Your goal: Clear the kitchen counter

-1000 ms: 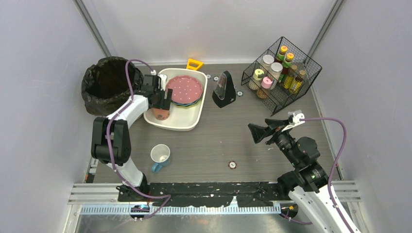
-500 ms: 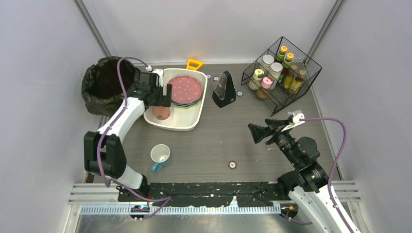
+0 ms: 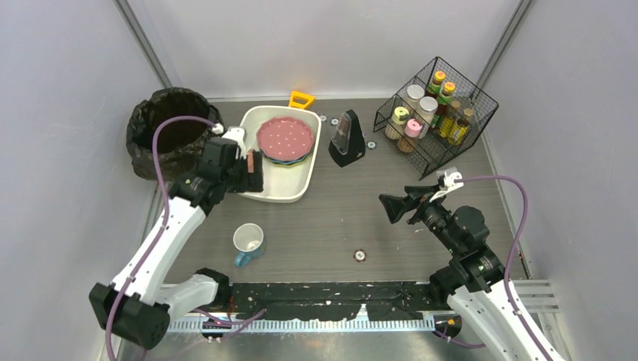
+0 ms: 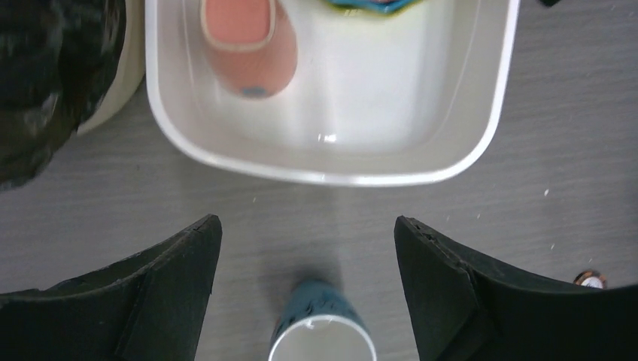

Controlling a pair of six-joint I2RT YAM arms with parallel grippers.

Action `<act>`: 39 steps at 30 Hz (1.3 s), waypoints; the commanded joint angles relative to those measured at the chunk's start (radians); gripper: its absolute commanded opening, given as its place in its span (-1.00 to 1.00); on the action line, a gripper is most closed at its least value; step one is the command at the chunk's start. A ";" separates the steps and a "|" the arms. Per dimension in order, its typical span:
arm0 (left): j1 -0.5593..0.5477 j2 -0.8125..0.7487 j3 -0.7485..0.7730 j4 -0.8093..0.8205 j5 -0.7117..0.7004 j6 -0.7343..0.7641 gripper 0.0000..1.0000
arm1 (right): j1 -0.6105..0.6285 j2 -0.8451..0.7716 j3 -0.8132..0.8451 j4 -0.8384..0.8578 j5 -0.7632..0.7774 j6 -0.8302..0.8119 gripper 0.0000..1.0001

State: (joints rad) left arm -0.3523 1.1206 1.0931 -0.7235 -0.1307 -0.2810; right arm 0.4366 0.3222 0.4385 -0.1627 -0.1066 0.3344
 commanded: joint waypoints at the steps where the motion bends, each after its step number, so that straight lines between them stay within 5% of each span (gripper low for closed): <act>1: -0.002 -0.128 -0.101 -0.160 -0.033 -0.062 0.69 | 0.001 0.028 0.025 0.029 -0.041 -0.015 0.94; 12: -0.002 -0.326 -0.388 -0.120 -0.033 -0.204 0.39 | 0.000 0.073 0.033 0.043 -0.086 -0.006 0.94; 20: -0.002 -0.258 -0.419 -0.102 0.014 -0.208 0.12 | 0.001 0.105 0.036 0.050 -0.111 0.006 0.94; 33: -0.026 -0.265 -0.438 0.017 0.180 -0.274 -0.96 | 0.009 0.239 0.019 0.155 -0.203 0.088 1.00; 39: -0.188 -0.245 -0.369 0.060 0.074 -0.376 -1.00 | 0.071 0.358 0.044 0.193 -0.192 0.138 0.95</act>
State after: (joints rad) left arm -0.4465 0.8646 0.6460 -0.7612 -0.0174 -0.5694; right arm 0.4618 0.6151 0.4389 -0.0429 -0.2909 0.4271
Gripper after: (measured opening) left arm 0.067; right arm 0.983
